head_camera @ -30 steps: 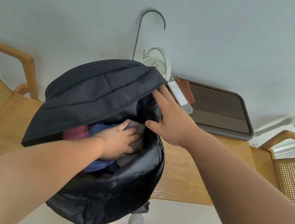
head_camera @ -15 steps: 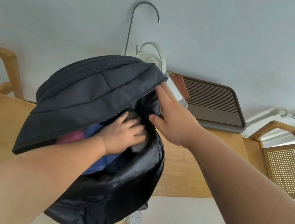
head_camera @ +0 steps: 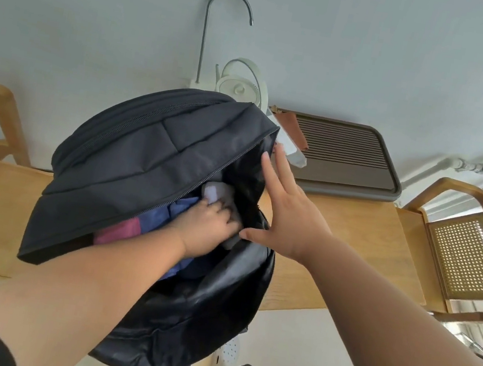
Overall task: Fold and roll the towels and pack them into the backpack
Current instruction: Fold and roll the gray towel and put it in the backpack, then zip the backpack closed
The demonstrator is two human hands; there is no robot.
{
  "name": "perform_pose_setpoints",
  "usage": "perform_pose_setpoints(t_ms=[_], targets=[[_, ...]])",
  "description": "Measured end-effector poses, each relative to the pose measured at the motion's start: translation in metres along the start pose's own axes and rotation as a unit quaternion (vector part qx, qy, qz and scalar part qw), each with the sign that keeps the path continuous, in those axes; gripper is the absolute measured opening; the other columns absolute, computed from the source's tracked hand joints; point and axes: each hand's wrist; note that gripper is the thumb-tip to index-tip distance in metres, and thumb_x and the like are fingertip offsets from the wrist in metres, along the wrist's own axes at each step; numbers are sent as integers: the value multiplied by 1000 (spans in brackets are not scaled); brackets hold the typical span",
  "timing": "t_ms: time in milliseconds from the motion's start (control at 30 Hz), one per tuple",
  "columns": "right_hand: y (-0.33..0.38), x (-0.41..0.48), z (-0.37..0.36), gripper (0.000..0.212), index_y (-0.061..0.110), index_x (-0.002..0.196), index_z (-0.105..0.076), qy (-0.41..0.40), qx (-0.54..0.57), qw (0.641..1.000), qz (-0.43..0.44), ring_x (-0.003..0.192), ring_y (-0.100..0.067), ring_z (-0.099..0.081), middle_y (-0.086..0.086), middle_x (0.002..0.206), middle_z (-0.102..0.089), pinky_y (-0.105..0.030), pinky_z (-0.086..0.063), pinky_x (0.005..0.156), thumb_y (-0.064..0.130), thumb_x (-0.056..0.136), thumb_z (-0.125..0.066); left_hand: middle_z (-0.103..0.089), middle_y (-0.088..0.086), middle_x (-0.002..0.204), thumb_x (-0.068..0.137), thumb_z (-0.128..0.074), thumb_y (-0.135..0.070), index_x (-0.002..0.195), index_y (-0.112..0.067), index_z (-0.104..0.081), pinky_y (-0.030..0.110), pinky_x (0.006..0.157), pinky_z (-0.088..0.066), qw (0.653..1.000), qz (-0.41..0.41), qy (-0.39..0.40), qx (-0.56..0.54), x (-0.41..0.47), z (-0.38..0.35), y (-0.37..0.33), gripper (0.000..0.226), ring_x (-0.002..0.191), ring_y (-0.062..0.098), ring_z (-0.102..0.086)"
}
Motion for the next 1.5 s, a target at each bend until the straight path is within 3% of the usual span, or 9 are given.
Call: perform_pose_setpoints(t_ms=[167, 300, 467, 667, 900, 1100, 1267, 1333, 1500], targets=[[-10, -19, -15, 112, 34, 155, 21, -25, 61, 996, -52, 139, -28, -44, 15, 159, 36, -40, -51, 96, 51, 89, -68, -73, 19, 105, 77, -33, -14, 87, -12, -74, 54, 86, -56, 998, 33, -46, -39, -7, -19, -1, 42, 105, 39, -70], [-5, -34, -27, 93, 41, 154, 19, 4, 92, 992, -89, 135, -29, -48, 14, 159, 36, -42, -51, 96, 59, 95, -51, -38, 21, 155, 99, -20, -13, 147, -9, -45, 52, 123, -12, 997, 38, 56, -32, -4, -20, -11, 54, 151, 39, -21], [6, -58, -50, 70, 59, 152, -6, 29, 160, 983, -85, 144, -24, -37, 10, 166, 8, -35, -40, 109, 62, 95, -47, -19, 18, 165, 105, -29, -13, 156, -6, -25, 45, 124, -2, 994, 45, 99, -9, -5, -10, -12, 52, 154, 35, -5], [2, -56, -59, 73, 29, 159, -18, 43, 176, 979, -96, 139, -12, -39, 15, 158, -21, -36, -38, 113, 60, 98, -42, -11, 19, 166, 102, -43, -24, 156, -5, -26, 47, 124, 7, 978, -16, 197, 70, -10, -5, -24, 60, 154, 35, 6], [-3, -58, -65, 84, 30, 151, -30, 58, 249, 950, -178, 131, -15, -48, 8, 144, -49, -42, -42, 109, 81, 85, -41, 11, 9, 168, 99, -40, -27, 160, -11, -1, 56, 120, 12, 978, -8, 193, 82, -30, -4, -18, 74, 152, 26, 20], [-5, -62, -69, 53, 39, 145, -42, 45, 389, 901, -185, 121, -4, -57, 21, 132, -60, -32, -47, 103, 58, 96, -48, -10, -2, 168, 104, -30, -43, 157, -24, -27, 53, 123, -5, 973, 161, 107, -124, -71, 15, -13, 57, 155, 21, -4], [-4, -54, -61, 34, 40, 127, -60, 39, 512, 824, -238, 113, -2, -57, 18, 118, -66, -29, -46, 94, 48, 106, -35, -70, -11, 108, 101, -42, -50, 124, -29, -64, 35, 92, -50, 837, 370, -1, -403, -93, 50, -50, 37, 103, 16, -63], [-8, -44, -54, 32, 39, 117, -65, 43, 543, 799, -257, 107, -3, -59, 18, 111, -68, -25, -47, 85, 38, 107, -34, -67, -16, 91, 96, -50, -56, 119, -32, -64, 33, 82, -53, 827, 371, -18, -422, -91, 67, -72, 35, 85, 8, -63], [-17, -27, -42, 37, 22, 103, -71, 86, 560, 781, -265, 81, -16, -64, -1, 91, -73, -25, -47, 60, 10, 100, -35, -65, -7, 116, 94, -57, -52, 130, -28, -57, 39, 86, -53, 860, 388, -11, -333, -70, 86, -106, 43, 102, 19, -62]])
Point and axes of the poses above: each hand's wrist, its own x-axis towards the middle knuckle, its own z-axis out of the back of the hand, y = z × x
